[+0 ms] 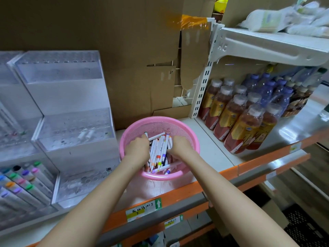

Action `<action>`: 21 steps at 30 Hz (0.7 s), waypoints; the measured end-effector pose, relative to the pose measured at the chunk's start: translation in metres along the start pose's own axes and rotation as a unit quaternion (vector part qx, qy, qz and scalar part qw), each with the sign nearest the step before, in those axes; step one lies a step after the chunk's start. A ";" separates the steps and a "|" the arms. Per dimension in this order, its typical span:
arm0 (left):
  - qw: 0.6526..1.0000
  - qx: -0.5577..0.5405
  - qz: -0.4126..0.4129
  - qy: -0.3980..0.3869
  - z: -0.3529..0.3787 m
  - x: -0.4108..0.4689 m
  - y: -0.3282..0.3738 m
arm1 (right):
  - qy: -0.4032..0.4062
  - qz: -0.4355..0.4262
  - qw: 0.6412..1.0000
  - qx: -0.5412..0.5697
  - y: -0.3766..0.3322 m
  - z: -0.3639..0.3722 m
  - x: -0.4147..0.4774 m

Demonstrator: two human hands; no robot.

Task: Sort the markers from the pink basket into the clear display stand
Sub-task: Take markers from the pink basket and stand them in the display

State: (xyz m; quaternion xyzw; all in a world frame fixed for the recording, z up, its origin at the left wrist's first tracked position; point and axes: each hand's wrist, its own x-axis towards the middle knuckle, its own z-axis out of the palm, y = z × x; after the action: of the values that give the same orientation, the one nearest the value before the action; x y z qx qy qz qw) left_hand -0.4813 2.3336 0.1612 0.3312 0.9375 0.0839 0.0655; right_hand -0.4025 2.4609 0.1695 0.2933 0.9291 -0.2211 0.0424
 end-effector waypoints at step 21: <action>0.948 -0.228 0.108 0.195 -0.023 -0.016 0.001 | 0.170 -0.189 0.952 0.170 -0.008 -0.022 -0.026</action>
State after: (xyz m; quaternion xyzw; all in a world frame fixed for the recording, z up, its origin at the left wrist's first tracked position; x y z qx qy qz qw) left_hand -0.4725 2.3213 0.1852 0.3840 0.8465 0.3649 -0.0540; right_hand -0.3845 2.4509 0.1980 0.1485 0.9096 -0.3269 -0.2088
